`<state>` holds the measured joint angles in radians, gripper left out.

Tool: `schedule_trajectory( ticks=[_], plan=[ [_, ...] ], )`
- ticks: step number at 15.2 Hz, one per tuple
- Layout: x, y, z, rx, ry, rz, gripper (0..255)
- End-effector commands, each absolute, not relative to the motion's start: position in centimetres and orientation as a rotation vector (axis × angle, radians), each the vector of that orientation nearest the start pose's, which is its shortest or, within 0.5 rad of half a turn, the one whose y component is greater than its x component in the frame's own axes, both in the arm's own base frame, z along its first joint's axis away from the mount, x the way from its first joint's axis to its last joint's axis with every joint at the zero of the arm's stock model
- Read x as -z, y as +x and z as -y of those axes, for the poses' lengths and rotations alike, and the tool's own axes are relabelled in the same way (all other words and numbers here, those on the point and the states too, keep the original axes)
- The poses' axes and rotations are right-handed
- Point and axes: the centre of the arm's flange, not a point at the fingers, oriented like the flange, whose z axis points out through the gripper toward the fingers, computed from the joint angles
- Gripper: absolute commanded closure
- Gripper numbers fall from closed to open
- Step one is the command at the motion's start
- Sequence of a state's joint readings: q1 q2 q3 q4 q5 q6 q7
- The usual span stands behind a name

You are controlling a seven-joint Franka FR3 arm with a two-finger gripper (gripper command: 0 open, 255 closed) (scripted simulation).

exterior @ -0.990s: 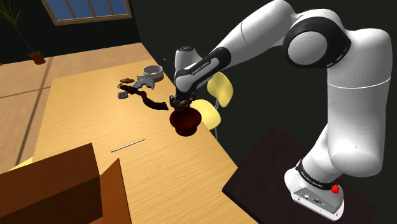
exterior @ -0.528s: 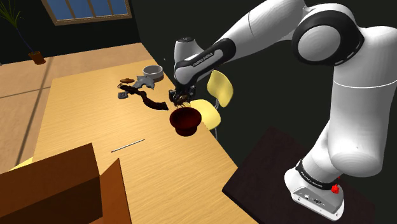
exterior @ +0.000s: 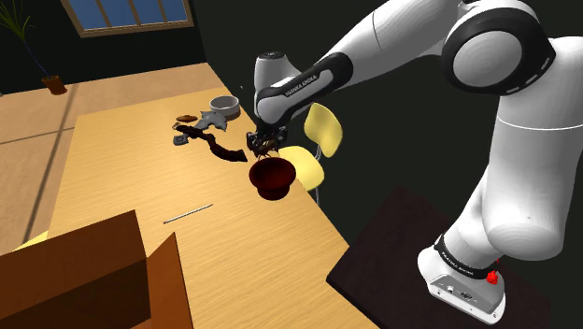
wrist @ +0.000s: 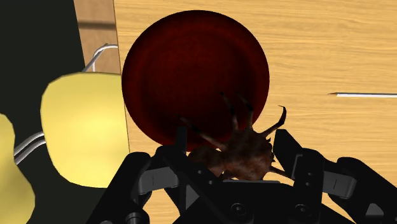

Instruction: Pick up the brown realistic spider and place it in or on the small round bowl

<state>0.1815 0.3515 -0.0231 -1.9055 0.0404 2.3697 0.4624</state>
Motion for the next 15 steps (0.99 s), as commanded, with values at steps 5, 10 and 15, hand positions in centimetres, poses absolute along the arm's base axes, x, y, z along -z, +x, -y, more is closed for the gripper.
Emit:
schedule_trajectory(
  ticks=[5, 10, 15],
  plan=[
    [-29.5, 62.6, -10.1, 0.156, -3.041, -0.506, 255],
    [-26.8, 62.6, -10.1, 0.156, -3.041, -0.506, 255],
    [-26.4, 62.6, -10.1, 0.156, -3.041, -0.506, 255]
  ],
)
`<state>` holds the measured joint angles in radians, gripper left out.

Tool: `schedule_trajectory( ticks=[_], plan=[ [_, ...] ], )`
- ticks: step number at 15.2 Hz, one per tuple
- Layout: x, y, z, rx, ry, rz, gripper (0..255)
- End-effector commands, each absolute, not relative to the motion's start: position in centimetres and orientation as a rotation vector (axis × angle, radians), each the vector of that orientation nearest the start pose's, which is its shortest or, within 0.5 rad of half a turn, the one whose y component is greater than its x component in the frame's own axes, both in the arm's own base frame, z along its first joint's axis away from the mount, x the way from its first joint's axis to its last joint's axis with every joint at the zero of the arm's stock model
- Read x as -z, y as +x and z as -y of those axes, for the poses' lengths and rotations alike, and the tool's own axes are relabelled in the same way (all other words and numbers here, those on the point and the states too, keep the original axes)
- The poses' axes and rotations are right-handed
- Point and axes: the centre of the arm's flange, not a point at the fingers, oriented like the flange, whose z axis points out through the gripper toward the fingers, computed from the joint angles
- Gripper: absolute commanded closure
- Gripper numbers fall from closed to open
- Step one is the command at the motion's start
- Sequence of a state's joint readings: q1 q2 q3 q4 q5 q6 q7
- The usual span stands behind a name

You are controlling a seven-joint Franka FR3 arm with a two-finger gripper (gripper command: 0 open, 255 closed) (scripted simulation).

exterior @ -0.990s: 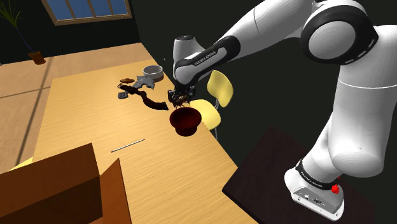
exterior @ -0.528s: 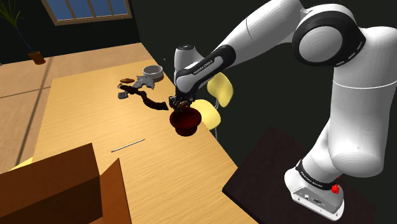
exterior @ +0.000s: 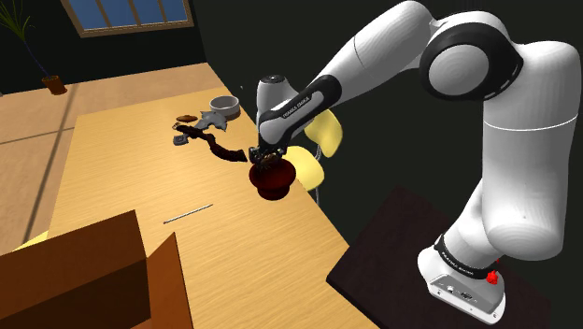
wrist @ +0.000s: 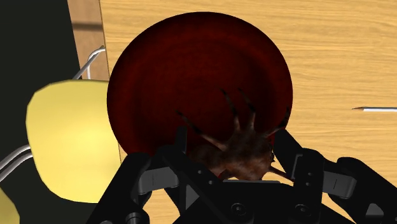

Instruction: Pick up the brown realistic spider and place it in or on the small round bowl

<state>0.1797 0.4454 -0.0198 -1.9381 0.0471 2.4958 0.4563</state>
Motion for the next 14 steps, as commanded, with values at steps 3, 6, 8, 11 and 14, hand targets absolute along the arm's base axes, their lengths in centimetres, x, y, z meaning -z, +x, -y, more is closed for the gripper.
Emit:
schedule_trajectory(
  ticks=[3, 6, 8, 11, 14],
  plan=[
    [-26.4, 62.6, -10.1, 0.156, -3.041, -0.506, 255],
    [-26.4, 62.6, -10.1, 0.156, -3.041, -0.506, 0],
    [-26.4, 62.6, -10.1, 0.156, -3.041, -0.506, 0],
    [-27.7, 62.4, -10.1, 0.156, -3.041, -0.506, 0],
    [-31.4, 62.0, -10.0, 0.156, -3.041, -0.506, 0]
  ],
)
